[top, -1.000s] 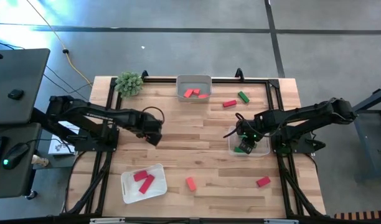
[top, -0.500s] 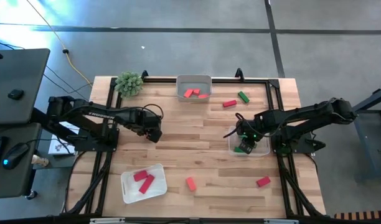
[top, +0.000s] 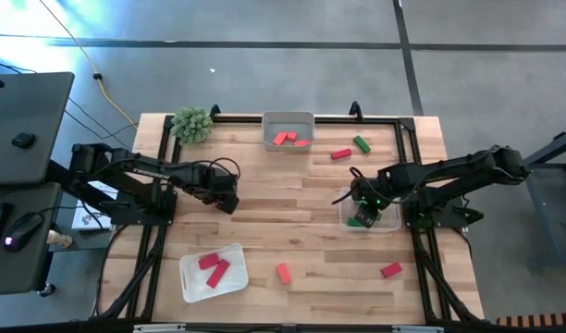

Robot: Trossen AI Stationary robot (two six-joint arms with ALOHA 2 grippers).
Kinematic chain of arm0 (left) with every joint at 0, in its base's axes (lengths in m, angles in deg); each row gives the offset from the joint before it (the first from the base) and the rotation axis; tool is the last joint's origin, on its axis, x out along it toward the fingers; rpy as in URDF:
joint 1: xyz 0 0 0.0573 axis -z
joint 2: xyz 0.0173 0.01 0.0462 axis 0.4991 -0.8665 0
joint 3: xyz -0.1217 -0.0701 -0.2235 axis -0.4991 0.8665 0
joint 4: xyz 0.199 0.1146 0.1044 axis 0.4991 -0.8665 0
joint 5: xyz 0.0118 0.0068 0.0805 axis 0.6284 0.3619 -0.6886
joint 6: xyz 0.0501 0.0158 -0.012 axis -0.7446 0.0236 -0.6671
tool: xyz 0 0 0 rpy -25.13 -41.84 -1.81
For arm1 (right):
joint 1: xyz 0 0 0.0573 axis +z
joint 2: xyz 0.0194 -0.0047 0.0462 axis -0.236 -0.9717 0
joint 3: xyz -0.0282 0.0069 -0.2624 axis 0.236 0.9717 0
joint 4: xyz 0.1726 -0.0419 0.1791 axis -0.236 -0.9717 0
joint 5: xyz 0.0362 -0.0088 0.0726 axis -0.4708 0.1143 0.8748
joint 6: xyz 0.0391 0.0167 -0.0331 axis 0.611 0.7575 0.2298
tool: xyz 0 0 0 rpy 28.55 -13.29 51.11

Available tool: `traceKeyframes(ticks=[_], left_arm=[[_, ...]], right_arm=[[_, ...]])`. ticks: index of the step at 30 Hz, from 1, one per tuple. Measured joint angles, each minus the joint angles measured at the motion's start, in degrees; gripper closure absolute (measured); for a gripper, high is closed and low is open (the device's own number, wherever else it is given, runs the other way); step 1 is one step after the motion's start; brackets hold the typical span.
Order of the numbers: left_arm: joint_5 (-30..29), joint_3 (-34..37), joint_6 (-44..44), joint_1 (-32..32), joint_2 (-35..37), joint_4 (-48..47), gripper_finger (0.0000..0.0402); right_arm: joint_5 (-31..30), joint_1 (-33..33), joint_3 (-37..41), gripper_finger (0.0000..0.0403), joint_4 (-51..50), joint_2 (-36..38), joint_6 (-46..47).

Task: Sort & place blocks by color
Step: Put the orange wooden block into the gray bin

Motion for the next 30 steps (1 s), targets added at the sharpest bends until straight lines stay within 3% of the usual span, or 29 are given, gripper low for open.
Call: traceKeyframes(ticks=[4,11,22,30], left_arm=[[-1.0,0.7,-0.1,0.0,0.0,-0.1,0.0208],[-2.2,0.7,-4.8,0.0,0.0,4.7,0.0295],[-0.1,0.0,-7.2,-0.8,0.4,15.2,0.0295],[-0.1,-8.2,-21.4,-7.6,0.4,18.0,0.0295]], right_arm=[[0.0,0.0,0.0,0.0242,0.0,0.0,0.2],[0.0,0.0,0.0,0.0242,0.2,0.0,0.2],[0.1,0.0,0.0,0.0242,5.0,0.0,0.2],[0.4,0.0,0.0,0.0242,11.2,0.0,4.0]])
